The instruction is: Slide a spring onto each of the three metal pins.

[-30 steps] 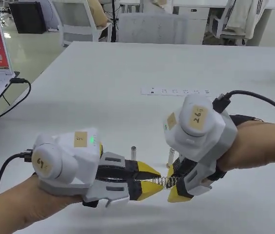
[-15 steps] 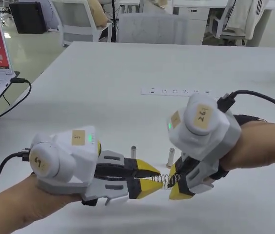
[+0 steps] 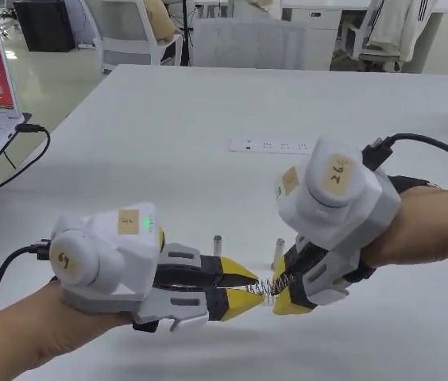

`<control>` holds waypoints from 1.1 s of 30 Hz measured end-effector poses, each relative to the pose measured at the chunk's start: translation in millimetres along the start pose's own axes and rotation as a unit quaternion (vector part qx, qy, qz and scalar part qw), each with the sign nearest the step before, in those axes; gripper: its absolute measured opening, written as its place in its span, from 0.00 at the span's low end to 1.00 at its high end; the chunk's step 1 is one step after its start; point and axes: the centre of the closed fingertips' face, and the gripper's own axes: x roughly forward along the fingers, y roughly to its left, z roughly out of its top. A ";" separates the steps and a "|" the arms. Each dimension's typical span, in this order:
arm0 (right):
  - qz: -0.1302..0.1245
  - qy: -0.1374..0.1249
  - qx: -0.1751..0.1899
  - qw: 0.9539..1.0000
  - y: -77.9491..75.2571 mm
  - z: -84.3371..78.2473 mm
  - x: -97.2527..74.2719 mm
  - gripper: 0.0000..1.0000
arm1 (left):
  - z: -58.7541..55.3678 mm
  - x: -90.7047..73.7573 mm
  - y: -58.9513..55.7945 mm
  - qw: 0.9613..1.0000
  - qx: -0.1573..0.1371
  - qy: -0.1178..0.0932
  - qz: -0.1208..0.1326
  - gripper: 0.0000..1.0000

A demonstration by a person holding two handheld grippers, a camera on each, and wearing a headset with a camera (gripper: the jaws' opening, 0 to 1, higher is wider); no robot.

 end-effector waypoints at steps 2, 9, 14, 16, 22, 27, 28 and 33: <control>0.000 -0.001 -0.001 1.000 0.5 1.2 -0.6 0.09 | -0.6 0.5 -0.3 1.000 0.001 0.001 0.000 0.02; 0.005 -0.012 -0.001 1.000 4.6 10.4 -6.5 0.09 | -2.7 2.3 -3.4 1.000 0.005 0.007 -0.005 0.02; 0.007 -0.010 -0.005 1.000 5.7 12.4 -7.7 0.09 | -3.7 3.6 -4.9 1.000 0.010 0.010 -0.008 0.02; 0.007 -0.009 -0.007 1.000 5.9 12.6 -7.7 0.09 | -3.9 3.5 -5.2 1.000 0.010 0.010 -0.008 0.02; 0.009 -0.011 -0.008 1.000 6.7 15.1 -9.0 0.09 | -5.6 3.8 -6.6 1.000 0.015 0.014 -0.010 0.02; 0.009 -0.010 -0.011 1.000 7.5 16.5 -9.0 0.09 | -7.0 4.9 -7.6 1.000 0.019 0.017 -0.012 0.02; 0.009 -0.011 -0.012 1.000 7.6 17.3 -9.2 0.09 | -7.1 5.0 -7.9 1.000 0.019 0.017 -0.013 0.02; 0.007 -0.005 -0.016 1.000 7.7 17.0 -9.1 0.09 | -7.6 5.5 -8.2 1.000 0.018 0.018 -0.014 0.02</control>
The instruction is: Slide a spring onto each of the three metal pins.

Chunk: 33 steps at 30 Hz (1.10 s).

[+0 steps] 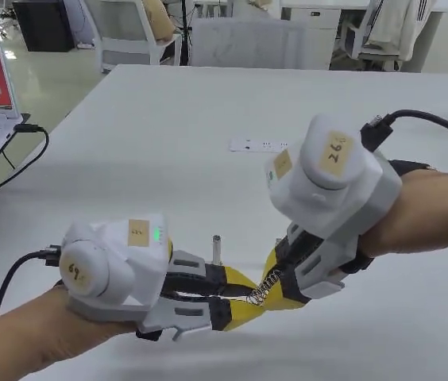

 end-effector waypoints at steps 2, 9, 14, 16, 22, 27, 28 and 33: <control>0.001 -0.004 0.000 1.000 0.4 2.0 -0.8 0.09 | 0.0 0.3 -0.6 1.000 0.002 0.000 -0.001 0.02; 0.001 0.001 -0.003 1.000 2.2 4.1 -1.8 0.09 | 0.5 1.3 -2.3 1.000 0.005 0.002 -0.004 0.02; 0.000 0.004 -0.005 1.000 3.1 4.8 -2.0 0.09 | 0.5 1.1 -3.1 1.000 0.004 0.001 -0.005 0.02; -0.001 0.006 -0.007 1.000 3.4 4.9 -1.9 0.09 | 0.2 1.6 -3.2 1.000 0.004 0.002 -0.005 0.02; -0.003 0.010 -0.007 1.000 2.6 4.6 -1.3 0.09 | -0.5 2.7 -3.3 1.000 0.005 0.003 -0.006 0.02; -0.002 0.011 -0.007 1.000 2.3 5.3 -1.2 0.09 | -1.7 4.3 -2.7 1.000 0.004 0.003 -0.008 0.02; -0.002 0.011 -0.007 1.000 2.2 5.5 -1.2 0.09 | -1.8 4.7 -2.6 1.000 0.005 0.004 -0.008 0.02; -0.002 0.012 -0.006 1.000 1.0 4.7 -1.0 0.09 | -2.1 5.3 -1.4 1.000 0.006 0.004 -0.008 0.02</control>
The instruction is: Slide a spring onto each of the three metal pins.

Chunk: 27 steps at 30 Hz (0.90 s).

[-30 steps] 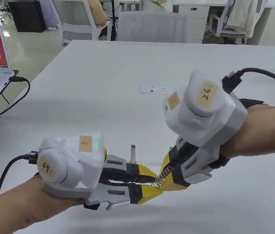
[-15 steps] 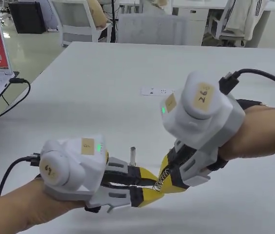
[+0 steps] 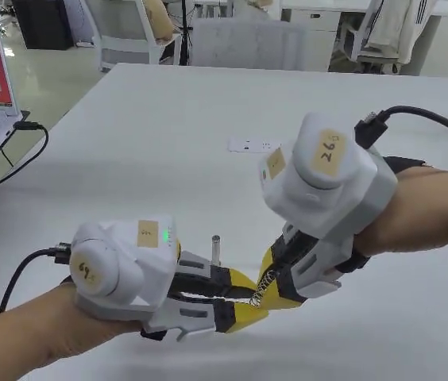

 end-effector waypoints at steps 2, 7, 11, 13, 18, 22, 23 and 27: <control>0.000 0.001 0.000 1.000 -0.2 -0.3 0.2 0.09 | -0.8 0.6 -0.1 1.000 -0.001 0.001 0.000 0.03; -0.002 0.008 -0.002 1.000 -2.1 -2.3 0.1 0.09 | -3.5 2.5 -1.8 1.000 -0.002 0.005 -0.002 0.08; -0.005 0.008 0.001 1.000 -5.0 -3.9 -2.8 0.09 | -3.2 1.2 0.4 1.000 -0.008 0.003 0.001 0.09; -0.007 0.010 0.003 1.000 -6.7 -5.1 -4.4 0.09 | -3.5 0.3 1.6 1.000 -0.011 0.002 0.003 0.09; -0.012 0.015 0.006 1.000 -11.0 -9.3 -9.0 0.09 | -5.4 -2.9 4.2 1.000 -0.021 0.001 0.009 0.12; -0.017 0.019 0.010 1.000 -14.4 -14.0 -12.8 0.09 | -8.1 -6.0 7.3 0.999 -0.028 0.005 0.017 0.20; -0.018 0.021 0.011 1.000 -14.9 -15.1 -13.4 0.09 | -8.4 -6.9 8.1 0.999 -0.029 0.004 0.019 0.21; -0.024 0.026 0.014 0.999 -17.7 -20.1 -16.5 0.09 | -10.0 -10.5 10.5 0.999 -0.037 0.006 0.025 0.25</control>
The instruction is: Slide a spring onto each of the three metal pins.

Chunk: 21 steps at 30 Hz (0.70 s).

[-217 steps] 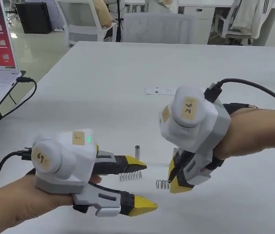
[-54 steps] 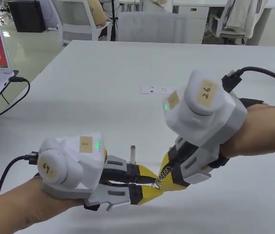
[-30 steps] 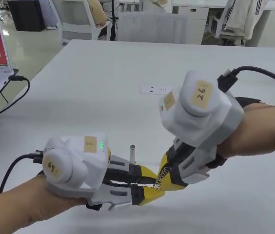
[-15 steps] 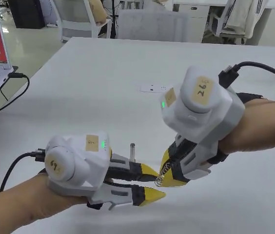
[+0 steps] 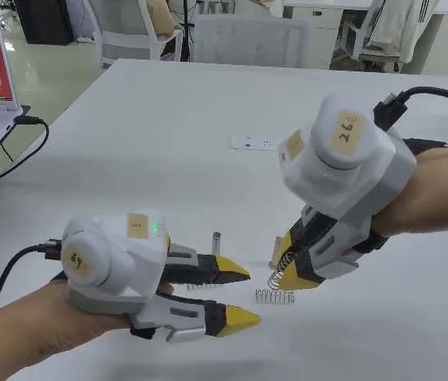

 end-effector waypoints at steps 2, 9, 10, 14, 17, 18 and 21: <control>-0.002 0.000 0.002 1.000 -1.2 -1.8 -1.8 0.09 | -1.4 -1.8 1.3 1.000 -0.004 0.002 0.003 0.28; -0.010 0.006 0.009 1.000 -6.4 -9.6 -5.1 0.09 | -8.6 -10.3 5.6 1.000 -0.018 0.006 0.017 0.37; -0.010 0.006 0.009 1.000 -6.7 -10.0 -5.2 0.09 | -9.3 -11.0 5.9 1.000 -0.019 0.006 0.018 0.38; -0.012 0.007 0.013 1.000 -9.3 -12.7 -5.7 0.09 | -15.2 -16.9 8.8 0.999 -0.027 0.008 0.030 0.42; -0.014 0.008 0.014 1.000 -11.7 -14.2 -6.8 0.09 | -19.1 -23.1 12.2 0.999 -0.034 0.007 0.042 0.46; -0.015 0.009 0.015 1.000 -12.4 -14.6 -7.3 0.09 | -20.3 -24.9 13.4 0.998 -0.035 0.008 0.046 0.47; -0.018 0.009 0.018 1.000 -14.9 -16.0 -9.4 0.09 | -23.9 -31.5 18.3 0.997 -0.043 0.007 0.060 0.50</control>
